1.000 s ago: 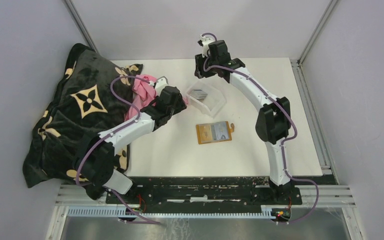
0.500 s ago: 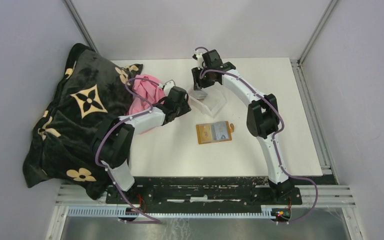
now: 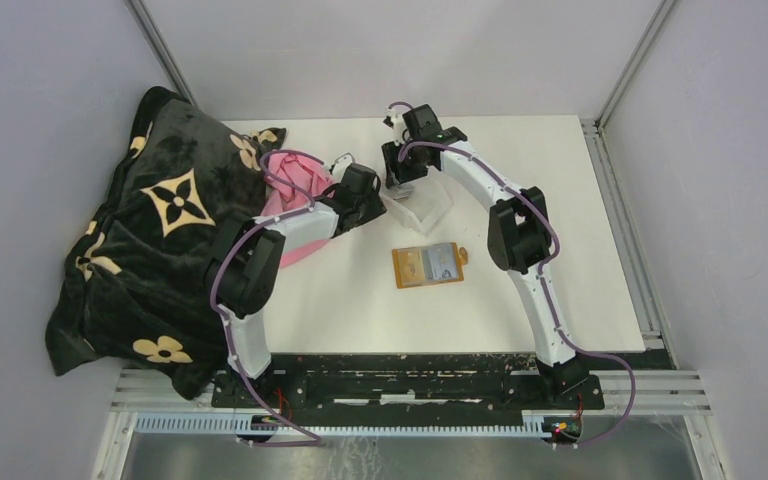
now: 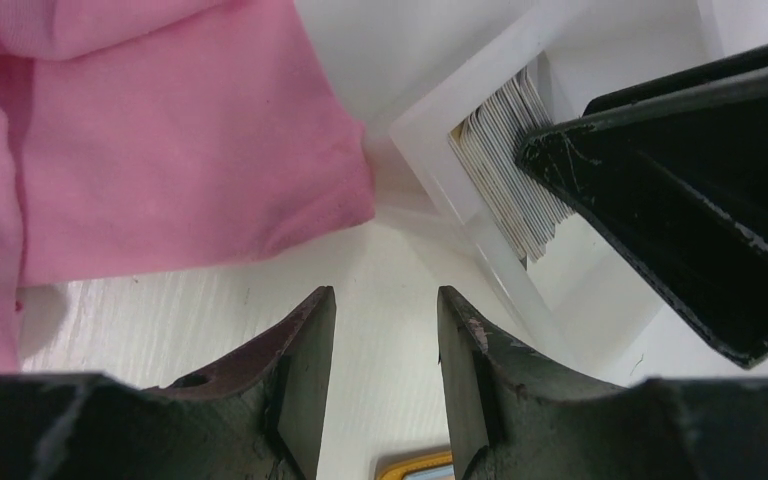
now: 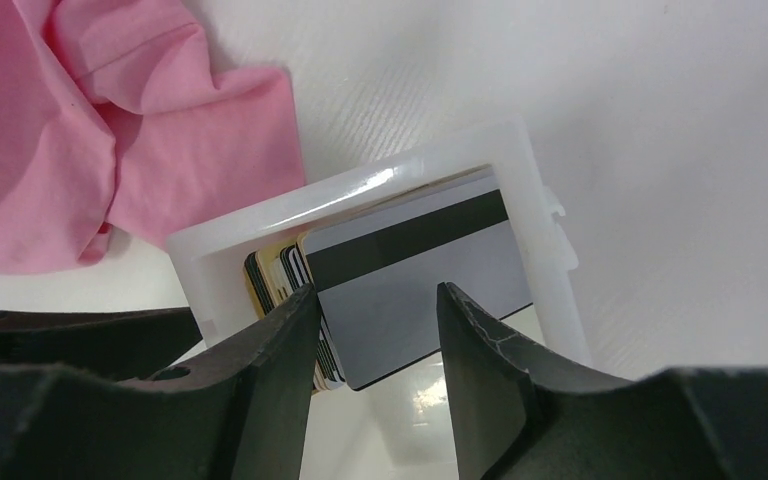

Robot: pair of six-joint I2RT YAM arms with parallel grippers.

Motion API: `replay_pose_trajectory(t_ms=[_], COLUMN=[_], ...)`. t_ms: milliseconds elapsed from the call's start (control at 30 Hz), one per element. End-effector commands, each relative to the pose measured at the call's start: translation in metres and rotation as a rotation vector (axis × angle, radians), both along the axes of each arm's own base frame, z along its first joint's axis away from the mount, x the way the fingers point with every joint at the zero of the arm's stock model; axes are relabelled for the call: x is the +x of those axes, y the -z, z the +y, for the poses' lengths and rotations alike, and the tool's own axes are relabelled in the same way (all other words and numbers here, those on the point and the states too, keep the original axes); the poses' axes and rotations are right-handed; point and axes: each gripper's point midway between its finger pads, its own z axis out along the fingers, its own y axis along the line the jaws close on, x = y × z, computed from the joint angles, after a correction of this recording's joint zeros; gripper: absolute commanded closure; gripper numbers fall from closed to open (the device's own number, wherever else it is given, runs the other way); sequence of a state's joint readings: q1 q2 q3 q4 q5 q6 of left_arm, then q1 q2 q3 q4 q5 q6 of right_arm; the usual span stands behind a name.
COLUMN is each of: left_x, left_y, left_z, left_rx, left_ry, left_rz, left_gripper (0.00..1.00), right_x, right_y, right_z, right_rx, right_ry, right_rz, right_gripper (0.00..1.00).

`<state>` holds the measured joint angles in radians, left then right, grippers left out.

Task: Put the credit cards into the card holder
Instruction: Pick up the credit card from the storage box.

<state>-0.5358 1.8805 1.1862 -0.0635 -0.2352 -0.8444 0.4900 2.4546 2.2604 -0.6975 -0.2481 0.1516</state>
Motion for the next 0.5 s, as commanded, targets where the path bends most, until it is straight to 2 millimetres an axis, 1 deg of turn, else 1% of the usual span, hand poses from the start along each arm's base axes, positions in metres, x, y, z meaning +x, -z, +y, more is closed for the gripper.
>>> replay_pose_trajectory(t_ms=[0, 133, 267, 367, 467], left_x=[0.023, 0.029, 0.035, 0.04, 0.047], left_y=[-0.019, -0.015, -0.011, -0.007, -0.007], left_z=[-0.013, -0.014, -0.013, -0.012, -0.011], left_rx=[-0.079, -0.082, -0.082, -0.079, -0.085], left_ry=[-0.016, -0.013, -0.025, -0.029, -0.039], left_rz=[-0.049, -0.035, -0.027, -0.016, -0.015], left_gripper=[0.51, 0.51, 0.5, 0.5, 0.5], right_x=[0.002, -0.004, -0.012, -0.017, -0.019], right_y=[0.005, 0.012, 0.013, 0.004, -0.008], right_z=[0.006, 0.007, 0.01, 0.015, 0.021], right_rx=[0.009, 0.014, 0.029, 0.048, 0.068], right_ry=[-0.019, -0.026, -0.035, -0.042, -0.046], right_rz=[0.014, 0.052, 0.085, 0.081, 0.075], right_gripper=[0.47, 0.48, 0.55, 0.6, 0.62])
